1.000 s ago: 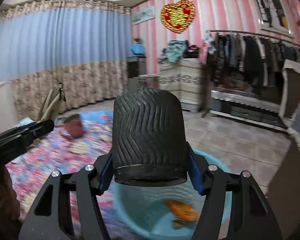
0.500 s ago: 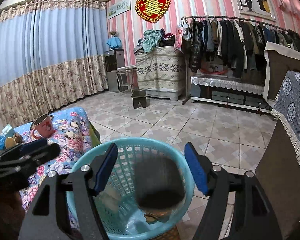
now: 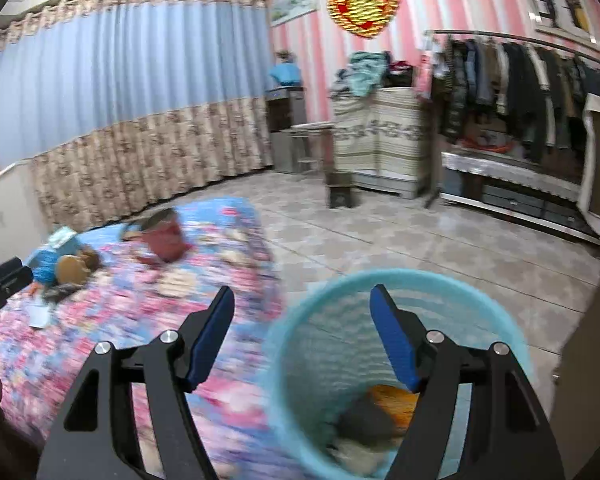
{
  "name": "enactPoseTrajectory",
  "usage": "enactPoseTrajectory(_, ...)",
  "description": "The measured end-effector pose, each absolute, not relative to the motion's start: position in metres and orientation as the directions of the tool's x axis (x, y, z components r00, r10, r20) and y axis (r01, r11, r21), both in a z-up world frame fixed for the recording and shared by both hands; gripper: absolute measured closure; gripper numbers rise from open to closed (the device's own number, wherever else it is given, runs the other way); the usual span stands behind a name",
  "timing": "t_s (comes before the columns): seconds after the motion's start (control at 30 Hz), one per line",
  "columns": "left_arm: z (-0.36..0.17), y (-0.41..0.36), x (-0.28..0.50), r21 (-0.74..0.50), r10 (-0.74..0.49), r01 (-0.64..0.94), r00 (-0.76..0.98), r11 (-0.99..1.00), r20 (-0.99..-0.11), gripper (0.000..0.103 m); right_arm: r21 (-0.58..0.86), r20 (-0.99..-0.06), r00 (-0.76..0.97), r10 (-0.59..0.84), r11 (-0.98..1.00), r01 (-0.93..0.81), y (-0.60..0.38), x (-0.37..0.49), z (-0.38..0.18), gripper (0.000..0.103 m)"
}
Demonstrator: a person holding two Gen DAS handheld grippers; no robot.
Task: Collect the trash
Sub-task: 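Move both open grippers back over the remaining items on the bed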
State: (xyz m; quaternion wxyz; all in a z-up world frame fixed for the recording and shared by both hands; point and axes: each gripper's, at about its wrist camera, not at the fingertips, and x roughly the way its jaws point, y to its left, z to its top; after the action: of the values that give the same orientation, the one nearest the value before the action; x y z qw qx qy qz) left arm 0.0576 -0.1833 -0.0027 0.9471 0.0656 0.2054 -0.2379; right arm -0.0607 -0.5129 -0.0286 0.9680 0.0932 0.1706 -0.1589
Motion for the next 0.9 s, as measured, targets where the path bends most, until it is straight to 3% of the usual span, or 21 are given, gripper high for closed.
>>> enactPoseTrajectory(0.17,0.005,-0.105,0.075,0.049,-0.303,0.347,0.872,0.937,-0.384,0.031,0.111,-0.305,0.935,-0.18,0.969,0.223,-0.435,-0.022,-0.011,0.031)
enactPoseTrajectory(0.37,-0.003,-0.04,0.094,-0.046,-0.227,0.227,0.898,0.973,-0.378,0.03,0.127,-0.292,0.955,-0.056,0.987,0.097,-0.352,0.017,-0.007,0.029)
enactPoseTrajectory(0.5,-0.01,-0.023,0.101,-0.13,-0.245,0.21,0.889,0.969,-0.388,0.03,0.094,-0.311,0.949,-0.042,0.993,0.075,-0.321,0.025,-0.026,0.029)
enactPoseTrajectory(0.57,-0.01,-0.02,0.104,-0.143,-0.25,0.21,0.888,0.967,-0.386,0.028,0.056,-0.381,0.923,-0.055,0.995,0.083,-0.312,0.032,-0.041,0.029)
enactPoseTrajectory(0.9,-0.018,-0.019,0.099,-0.108,-0.218,0.19,0.894,0.976,-0.392,0.027,0.052,-0.387,0.921,-0.045,0.996,0.071,-0.315,0.031,-0.039,0.025)
